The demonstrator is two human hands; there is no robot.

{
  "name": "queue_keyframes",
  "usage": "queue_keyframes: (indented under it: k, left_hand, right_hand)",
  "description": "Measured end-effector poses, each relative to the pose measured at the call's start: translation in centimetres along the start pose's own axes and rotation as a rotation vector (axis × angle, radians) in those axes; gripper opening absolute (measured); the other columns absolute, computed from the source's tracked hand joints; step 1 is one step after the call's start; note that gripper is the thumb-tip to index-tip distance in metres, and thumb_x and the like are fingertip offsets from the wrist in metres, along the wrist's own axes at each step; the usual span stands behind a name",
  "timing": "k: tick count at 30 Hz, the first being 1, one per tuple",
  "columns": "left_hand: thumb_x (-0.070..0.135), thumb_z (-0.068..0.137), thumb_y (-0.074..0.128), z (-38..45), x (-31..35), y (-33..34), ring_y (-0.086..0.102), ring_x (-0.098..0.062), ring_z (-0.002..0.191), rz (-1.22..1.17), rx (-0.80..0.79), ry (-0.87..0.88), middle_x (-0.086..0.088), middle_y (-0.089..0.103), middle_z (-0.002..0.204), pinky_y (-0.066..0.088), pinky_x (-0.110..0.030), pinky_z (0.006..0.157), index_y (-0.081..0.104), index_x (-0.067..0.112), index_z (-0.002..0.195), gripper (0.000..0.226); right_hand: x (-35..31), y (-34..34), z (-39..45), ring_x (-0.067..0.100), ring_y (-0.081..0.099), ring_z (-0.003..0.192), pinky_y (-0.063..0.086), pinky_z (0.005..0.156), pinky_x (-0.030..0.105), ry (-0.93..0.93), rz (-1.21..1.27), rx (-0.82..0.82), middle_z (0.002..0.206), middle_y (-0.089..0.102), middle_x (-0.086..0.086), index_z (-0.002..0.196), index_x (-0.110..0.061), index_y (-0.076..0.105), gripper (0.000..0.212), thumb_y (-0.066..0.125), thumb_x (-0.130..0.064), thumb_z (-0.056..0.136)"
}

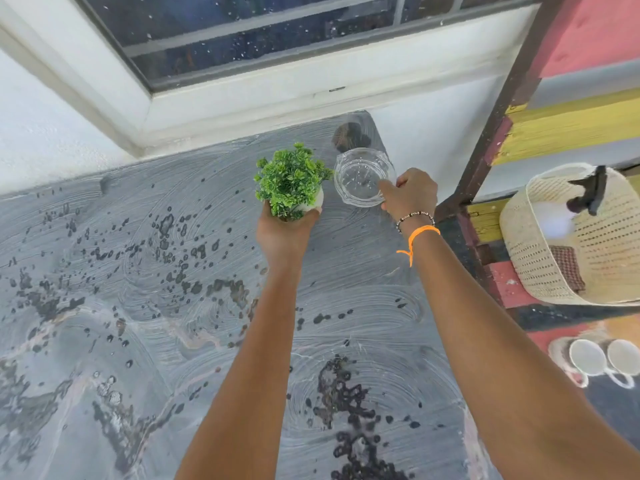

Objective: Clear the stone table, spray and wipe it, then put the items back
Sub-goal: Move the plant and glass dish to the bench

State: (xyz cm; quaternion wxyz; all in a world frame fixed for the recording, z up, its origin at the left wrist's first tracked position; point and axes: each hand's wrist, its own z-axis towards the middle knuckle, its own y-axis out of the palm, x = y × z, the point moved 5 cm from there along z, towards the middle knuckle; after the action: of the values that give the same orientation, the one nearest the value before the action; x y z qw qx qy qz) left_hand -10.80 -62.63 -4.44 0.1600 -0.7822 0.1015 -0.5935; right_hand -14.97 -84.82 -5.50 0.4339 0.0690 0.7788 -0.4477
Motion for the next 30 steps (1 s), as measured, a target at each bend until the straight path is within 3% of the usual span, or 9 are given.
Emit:
queue_keyframes:
  k: [4,8,13,20,26,28,30]
  left_hand:
    - [0.024,0.059,0.084,-3.9,0.2,1.9,0.058,0.01,0.075,-0.028,-0.083,0.017,0.023,0.063,0.083,0.046,-0.017,0.066,0.059,0.032,0.1,0.048]
    - [0.032,0.058,0.085,-10.0,0.2,6.6,0.065,-0.011,0.087,0.026,-0.194,0.038,0.01,0.07,0.092,0.054,-0.031,0.077,0.063,0.026,0.102,0.05]
    - [0.032,0.058,0.086,-18.4,0.3,14.1,0.057,0.019,0.061,0.096,-0.317,0.081,0.026,0.061,0.072,0.04,0.0,0.05,0.059,0.031,0.093,0.044]
    - [0.028,0.061,0.084,-29.7,0.0,26.5,0.054,0.019,0.058,0.262,-0.492,0.111,0.026,0.058,0.066,0.039,0.001,0.049,0.056,0.036,0.078,0.034]
    - [0.019,0.059,0.084,-36.4,-2.0,36.8,0.057,0.004,0.065,0.341,-0.62,0.092,0.018,0.062,0.071,0.036,0.003,0.049,0.066,0.013,0.094,0.04]
    - [0.011,0.06,0.083,-38.3,-2.7,40.0,0.058,-0.007,0.076,0.346,-0.66,0.092,0.018,0.061,0.077,0.037,0.004,0.058,0.061,0.015,0.098,0.044]
    - [0.008,0.06,0.082,-40.3,-3.8,43.3,0.061,-0.015,0.089,0.353,-0.713,0.117,0.006,0.067,0.09,0.043,-0.009,0.073,0.058,0.014,0.103,0.05]
  right_hand:
    - [4.0,-5.0,-1.6,0.031,0.061,0.085,0.045,0.071,0.031,-0.027,0.003,0.101,0.082,0.069,0.017,0.078,-0.006,0.057,0.017,0.06,-0.023,0.076]
    - [9.7,-12.2,-3.2,0.031,0.063,0.078,0.048,0.072,0.035,-0.022,-0.033,0.148,0.075,0.07,0.018,0.082,-0.004,0.059,0.021,0.061,-0.024,0.078]
    - [17.9,-20.7,-3.7,0.022,0.047,0.069,0.032,0.064,0.028,-0.001,-0.073,0.204,0.07,0.054,0.004,0.081,-0.006,0.057,0.021,0.064,-0.026,0.078]
    - [30.8,-32.6,-2.3,0.025,0.045,0.06,0.028,0.056,0.029,0.142,-0.041,0.249,0.062,0.05,0.007,0.071,-0.011,0.046,0.02,0.065,-0.017,0.075]
    - [42.1,-39.3,0.0,0.027,0.045,0.062,0.03,0.055,0.03,0.305,-0.046,0.265,0.064,0.051,0.008,0.072,-0.011,0.047,0.017,0.064,-0.017,0.074]
    - [45.6,-40.5,0.9,0.033,0.052,0.068,0.037,0.06,0.033,0.359,-0.056,0.265,0.069,0.058,0.015,0.077,-0.007,0.052,0.014,0.063,-0.015,0.074]
    - [49.2,-41.2,1.9,0.037,0.055,0.074,0.037,0.062,0.034,0.405,-0.067,0.27,0.074,0.062,0.019,0.083,-0.003,0.056,0.015,0.062,-0.014,0.074]
